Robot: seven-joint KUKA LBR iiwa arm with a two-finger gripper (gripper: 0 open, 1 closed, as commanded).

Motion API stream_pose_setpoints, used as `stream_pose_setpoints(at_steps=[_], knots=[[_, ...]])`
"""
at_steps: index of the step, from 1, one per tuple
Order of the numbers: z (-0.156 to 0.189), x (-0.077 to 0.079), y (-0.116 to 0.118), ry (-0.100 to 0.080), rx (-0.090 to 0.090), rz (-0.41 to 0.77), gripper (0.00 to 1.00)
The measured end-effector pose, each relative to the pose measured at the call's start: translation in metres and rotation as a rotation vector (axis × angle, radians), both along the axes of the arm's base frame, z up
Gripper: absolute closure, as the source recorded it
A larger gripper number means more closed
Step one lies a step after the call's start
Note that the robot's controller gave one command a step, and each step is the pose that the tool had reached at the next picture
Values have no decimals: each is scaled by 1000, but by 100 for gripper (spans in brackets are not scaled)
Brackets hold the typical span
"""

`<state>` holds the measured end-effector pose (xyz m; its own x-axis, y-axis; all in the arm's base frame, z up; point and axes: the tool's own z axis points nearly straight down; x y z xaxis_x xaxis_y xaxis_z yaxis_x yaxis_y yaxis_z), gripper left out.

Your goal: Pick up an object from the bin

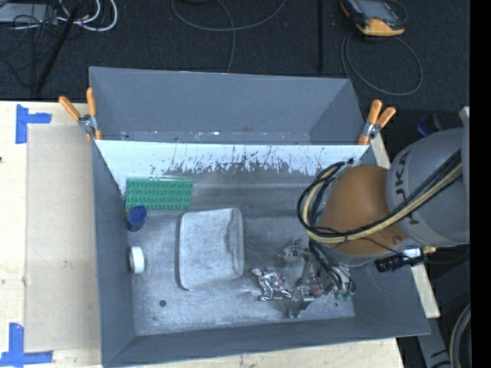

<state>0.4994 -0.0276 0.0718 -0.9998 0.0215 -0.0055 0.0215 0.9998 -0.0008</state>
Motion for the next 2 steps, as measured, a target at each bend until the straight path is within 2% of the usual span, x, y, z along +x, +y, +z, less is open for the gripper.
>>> stream_pose_setpoints(at_steps=[1,2], knots=[[1,-1,0,5,1,3,100],[149,1,7,-2,1,7,100]])
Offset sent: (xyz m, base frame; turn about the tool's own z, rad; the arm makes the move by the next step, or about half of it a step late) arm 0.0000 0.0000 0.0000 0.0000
